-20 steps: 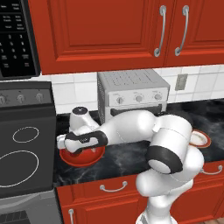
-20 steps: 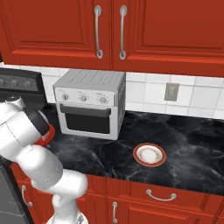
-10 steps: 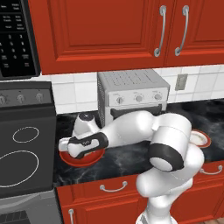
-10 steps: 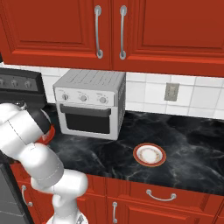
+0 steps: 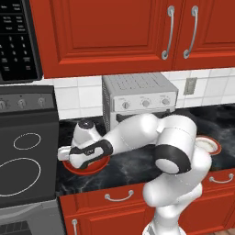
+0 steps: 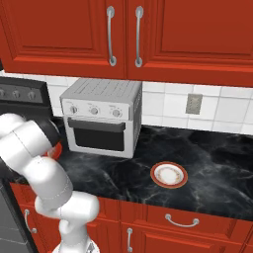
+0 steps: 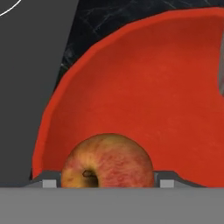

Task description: Remove the apple from the bowl and place it on the small plate. Then place the bowl with only the steak in the microwave, close the door, and press the start button to microwave the steak.

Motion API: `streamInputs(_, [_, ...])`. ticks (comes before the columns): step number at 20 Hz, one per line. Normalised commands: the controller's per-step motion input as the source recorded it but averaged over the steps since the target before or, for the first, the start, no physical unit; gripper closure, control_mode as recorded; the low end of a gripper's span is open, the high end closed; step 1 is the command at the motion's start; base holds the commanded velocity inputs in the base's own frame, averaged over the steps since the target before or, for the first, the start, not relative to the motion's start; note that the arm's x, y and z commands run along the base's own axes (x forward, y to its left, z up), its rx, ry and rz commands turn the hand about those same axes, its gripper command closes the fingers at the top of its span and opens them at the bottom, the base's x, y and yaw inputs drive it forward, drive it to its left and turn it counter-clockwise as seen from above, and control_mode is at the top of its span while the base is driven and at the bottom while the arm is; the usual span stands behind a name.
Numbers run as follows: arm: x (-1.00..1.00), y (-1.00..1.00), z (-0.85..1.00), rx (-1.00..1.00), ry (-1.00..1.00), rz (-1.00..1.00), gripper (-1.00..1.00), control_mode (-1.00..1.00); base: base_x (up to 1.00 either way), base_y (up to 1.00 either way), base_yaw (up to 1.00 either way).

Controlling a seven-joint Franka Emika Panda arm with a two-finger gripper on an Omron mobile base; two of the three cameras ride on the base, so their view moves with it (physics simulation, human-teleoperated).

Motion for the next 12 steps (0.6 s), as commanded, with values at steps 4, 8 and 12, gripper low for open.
streamInputs(4, [-0.49, -0.02, 0.29, 0.00, -0.07, -0.09, 1.00, -1.00, 0.00, 0.00, 0.00])
streamInputs(8, [-0.77, -0.56, 1.00, 0.00, -0.18, -0.10, 1.00, -1.00, 0.00, 0.00, 0.00])
streamInputs(12, [-0.47, -0.97, 0.85, 0.01, -0.06, -0.14, 1.00, -1.00, 0.00, 0.00, 0.00])
